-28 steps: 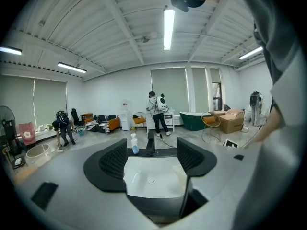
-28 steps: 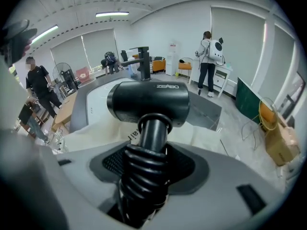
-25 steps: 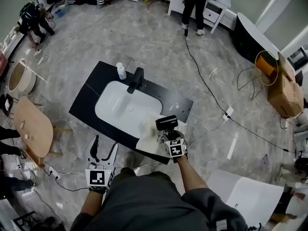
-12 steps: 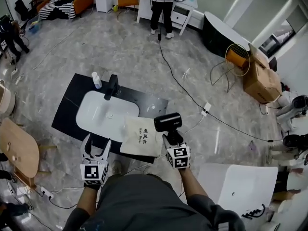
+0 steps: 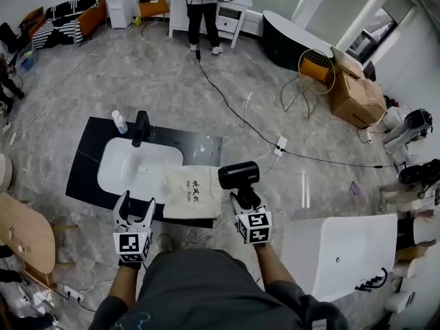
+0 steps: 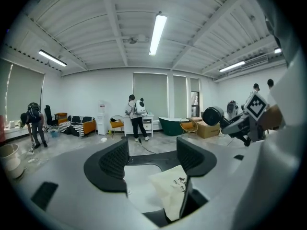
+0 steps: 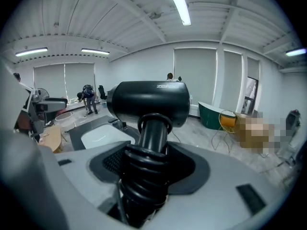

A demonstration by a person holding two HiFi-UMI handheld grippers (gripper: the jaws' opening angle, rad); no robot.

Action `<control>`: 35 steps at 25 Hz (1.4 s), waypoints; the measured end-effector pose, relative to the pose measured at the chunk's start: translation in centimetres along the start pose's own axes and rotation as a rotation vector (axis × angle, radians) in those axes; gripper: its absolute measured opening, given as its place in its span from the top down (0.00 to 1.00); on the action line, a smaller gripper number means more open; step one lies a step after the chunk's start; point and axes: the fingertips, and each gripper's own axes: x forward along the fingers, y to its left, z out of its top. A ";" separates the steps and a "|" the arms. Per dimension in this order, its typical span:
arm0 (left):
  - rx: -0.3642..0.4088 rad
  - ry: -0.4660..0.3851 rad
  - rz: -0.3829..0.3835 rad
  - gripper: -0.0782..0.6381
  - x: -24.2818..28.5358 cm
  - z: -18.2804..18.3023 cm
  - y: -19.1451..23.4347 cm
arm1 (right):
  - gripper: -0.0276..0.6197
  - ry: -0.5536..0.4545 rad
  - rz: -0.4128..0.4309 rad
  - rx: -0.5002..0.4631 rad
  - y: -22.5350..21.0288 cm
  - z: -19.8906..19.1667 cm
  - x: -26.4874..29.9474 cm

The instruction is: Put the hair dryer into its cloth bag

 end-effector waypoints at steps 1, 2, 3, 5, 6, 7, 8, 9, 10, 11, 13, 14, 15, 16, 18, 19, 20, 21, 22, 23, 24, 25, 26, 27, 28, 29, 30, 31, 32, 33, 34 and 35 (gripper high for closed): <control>0.003 0.003 -0.013 0.44 0.2 -0.1 -0.5 | 0.59 -0.005 -0.012 0.010 -0.4 -0.2 -0.6; 0.007 0.006 -0.029 0.44 0.5 -0.1 -1.1 | 0.59 -0.009 -0.025 0.022 -0.9 -0.3 -1.3; 0.011 0.009 -0.045 0.44 0.8 -0.1 -1.8 | 0.59 -0.013 -0.040 0.035 -1.4 -0.6 -2.1; 0.018 0.011 -0.079 0.44 1.5 -0.1 -3.2 | 0.59 -0.021 -0.074 0.055 -2.5 -1.2 -3.6; 0.021 0.011 -0.098 0.44 1.9 -0.2 -4.0 | 0.59 -0.025 -0.092 0.063 -3.1 -1.6 -4.4; 0.025 0.011 -0.118 0.44 2.3 -0.2 -4.9 | 0.59 -0.028 -0.110 0.072 -3.7 -2.0 -5.2; 0.030 0.012 -0.140 0.44 2.7 -0.3 -5.8 | 0.59 -0.030 -0.130 0.081 -4.4 -2.4 -6.0; 0.036 0.012 -0.164 0.44 3.2 -0.3 -6.9 | 0.59 -0.031 -0.151 0.091 -5.1 -2.9 -7.0; 0.040 0.012 -0.189 0.44 3.6 -0.2 -8.1 | 0.59 -0.031 -0.172 0.102 -5.8 -3.4 -8.0; 0.043 0.012 -0.215 0.44 4.1 -0.2 -9.3 | 0.59 -0.032 -0.195 0.115 -6.6 -4.0 -9.1; 0.048 0.013 -0.266 0.44 5.0 -0.3 -11.9 | 0.59 -0.034 -0.242 0.143 -8.1 -5.2 -11.3; 0.053 0.014 -0.290 0.44 5.5 -0.4 -13.1 | 0.59 -0.035 -0.264 0.157 -8.9 -5.9 -12.3; 0.059 0.016 -0.313 0.44 5.9 -0.5 -14.3 | 0.59 -0.034 -0.285 0.171 -9.5 -6.6 -13.2; 0.065 0.018 -0.333 0.44 6.4 -0.6 -15.4 | 0.59 -0.032 -0.305 0.183 -10.1 -7.3 -14.2; 0.078 0.027 -0.368 0.44 7.3 -1.1 -17.4 | 0.59 -0.026 -0.341 0.209 -11.2 -8.7 -15.9; 0.084 0.034 -0.382 0.44 7.8 -1.3 -18.2 | 0.59 -0.023 -0.357 0.222 -11.7 -9.3 -16.7; 0.088 0.042 -0.393 0.44 8.3 -1.6 -19.0 | 0.59 -0.021 -0.371 0.235 -12.1 -9.9 -17.5; 0.091 0.051 -0.402 0.44 8.8 -2.0 -19.8 | 0.59 -0.019 -0.384 0.246 -12.5 -10.4 -18.2; 0.095 0.062 -0.408 0.44 9.3 -2.4 -20.5 | 0.59 -0.018 -0.396 0.255 -12.9 -10.9 -18.8; 0.102 0.074 -0.411 0.44 9.9 -2.9 -21.2 | 0.59 -0.017 -0.406 0.263 -13.4 -11.3 -19.4; 0.108 0.087 -0.413 0.44 10.5 -3.5 -21.8 | 0.59 -0.016 -0.415 0.268 -13.8 -11.7 -20.0; 0.114 0.103 -0.414 0.44 11.2 -4.2 -22.4 | 0.59 -0.016 -0.423 0.273 -14.2 -12.1 -20.5; 0.119 0.121 -0.412 0.44 11.9 -5.1 -22.9 | 0.59 -0.016 -0.430 0.276 -14.6 -12.4 -21.0; 0.124 0.142 -0.410 0.44 12.6 -6.1 -23.3 | 0.59 -0.016 -0.438 0.280 -15.0 -12.7 -21.4; 0.129 0.167 -0.406 0.44 13.3 -7.2 -23.6 | 0.59 -0.016 -0.444 0.285 -15.4 -13.0 -21.8; 0.132 0.193 -0.402 0.44 13.9 -8.3 -23.9 | 0.59 -0.015 -0.451 0.290 -15.8 -13.4 -22.2; 0.136 0.219 -0.398 0.44 14.5 -9.5 -24.1 | 0.59 -0.013 -0.457 0.295 -16.1 -13.7 -22.6; 0.140 0.245 -0.394 0.44 15.0 -10.8 -24.3 | 0.59 -0.012 -0.465 0.300 -16.4 -14.0 -23.0; 0.145 0.272 -0.391 0.44 15.5 -12.0 -24.5 | 0.59 -0.010 -0.473 0.303 -16.7 -14.3 -23.5; 0.148 0.299 -0.388 0.44 16.0 -13.3 -24.7 | 0.59 -0.008 -0.481 0.305 -17.0 -14.6 -23.9; 0.151 0.328 -0.384 0.44 16.5 -14.6 -24.9 | 0.59 -0.005 -0.489 0.307 -17.3 -14.8 -24.3; 0.152 0.357 -0.379 0.44 17.0 -15.9 -24.9 | 0.59 -0.002 -0.497 0.308 -17.5 -15.1 -24.6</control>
